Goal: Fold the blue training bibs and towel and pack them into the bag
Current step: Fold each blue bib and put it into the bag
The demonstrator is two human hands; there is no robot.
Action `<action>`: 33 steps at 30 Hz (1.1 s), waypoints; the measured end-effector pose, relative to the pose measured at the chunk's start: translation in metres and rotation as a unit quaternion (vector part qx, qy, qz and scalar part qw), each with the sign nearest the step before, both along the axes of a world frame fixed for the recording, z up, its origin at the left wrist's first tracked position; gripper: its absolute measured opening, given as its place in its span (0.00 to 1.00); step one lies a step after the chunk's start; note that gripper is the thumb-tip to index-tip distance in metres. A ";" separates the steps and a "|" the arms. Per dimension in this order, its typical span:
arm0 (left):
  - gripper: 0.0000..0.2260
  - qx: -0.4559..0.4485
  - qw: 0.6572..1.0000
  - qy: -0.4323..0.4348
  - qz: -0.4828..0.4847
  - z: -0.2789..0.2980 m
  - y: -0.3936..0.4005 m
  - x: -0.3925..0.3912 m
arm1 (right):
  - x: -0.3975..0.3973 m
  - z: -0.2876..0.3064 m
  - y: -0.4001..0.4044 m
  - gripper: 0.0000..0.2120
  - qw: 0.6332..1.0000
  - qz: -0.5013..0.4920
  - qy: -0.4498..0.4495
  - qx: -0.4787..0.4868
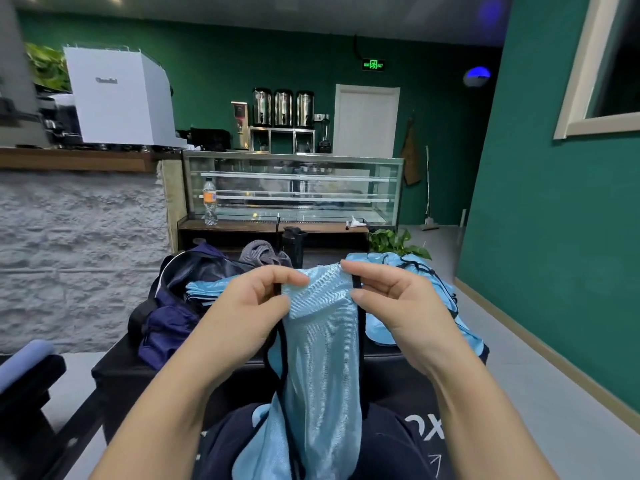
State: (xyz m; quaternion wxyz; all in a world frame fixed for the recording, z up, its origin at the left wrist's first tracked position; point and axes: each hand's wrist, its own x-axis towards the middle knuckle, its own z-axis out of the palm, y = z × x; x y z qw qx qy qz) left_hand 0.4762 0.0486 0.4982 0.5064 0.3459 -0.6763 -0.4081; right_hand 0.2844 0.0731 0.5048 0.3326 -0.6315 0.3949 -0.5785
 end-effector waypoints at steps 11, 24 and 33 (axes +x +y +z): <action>0.11 -0.193 0.944 -0.231 0.135 -0.006 -0.009 0.003 | 0.002 0.001 0.000 0.07 0.946 -0.141 0.287 -0.062; 0.12 -0.174 0.976 -0.085 0.099 -0.006 -0.018 -0.018 | 0.021 -0.023 -0.017 0.07 0.998 -0.007 -0.013 0.053; 0.16 -0.059 0.977 -0.152 -0.137 -0.055 -0.040 -0.029 | 0.012 -0.006 -0.016 0.28 0.992 -0.123 -0.035 0.018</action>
